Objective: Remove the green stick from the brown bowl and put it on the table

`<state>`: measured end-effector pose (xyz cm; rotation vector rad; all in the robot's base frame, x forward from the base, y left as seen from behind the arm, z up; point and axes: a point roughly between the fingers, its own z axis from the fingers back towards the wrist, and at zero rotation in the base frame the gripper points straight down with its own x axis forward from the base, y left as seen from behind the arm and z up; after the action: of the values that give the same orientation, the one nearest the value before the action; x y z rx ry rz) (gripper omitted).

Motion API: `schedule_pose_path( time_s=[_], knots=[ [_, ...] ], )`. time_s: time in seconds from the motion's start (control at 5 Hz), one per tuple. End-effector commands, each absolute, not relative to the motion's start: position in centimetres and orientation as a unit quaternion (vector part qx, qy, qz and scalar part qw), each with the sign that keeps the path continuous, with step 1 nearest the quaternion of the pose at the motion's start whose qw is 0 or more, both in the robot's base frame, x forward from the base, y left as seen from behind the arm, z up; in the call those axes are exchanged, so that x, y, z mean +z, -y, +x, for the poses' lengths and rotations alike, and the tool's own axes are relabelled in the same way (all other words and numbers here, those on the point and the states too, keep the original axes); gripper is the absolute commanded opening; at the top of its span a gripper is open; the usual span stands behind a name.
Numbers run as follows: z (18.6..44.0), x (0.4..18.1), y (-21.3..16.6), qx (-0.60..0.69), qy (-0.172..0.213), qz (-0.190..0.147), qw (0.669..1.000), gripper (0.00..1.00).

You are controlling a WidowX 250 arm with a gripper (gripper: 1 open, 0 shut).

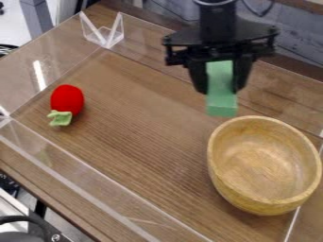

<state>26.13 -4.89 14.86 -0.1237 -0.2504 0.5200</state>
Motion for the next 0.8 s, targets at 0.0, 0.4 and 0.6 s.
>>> schedule_pose_path(
  time_s=[0.0,0.4,0.6],
  knots=[
    [26.7,14.1,2.7,0.286,0.146,-0.048,0.946,0.00],
    [25.1,11.5,-1.2,0.327,0.140,-0.017,0.935,0.00],
    [23.8,10.9,-3.2,0.329,0.135,-0.007,0.935,0.00]
  ],
)
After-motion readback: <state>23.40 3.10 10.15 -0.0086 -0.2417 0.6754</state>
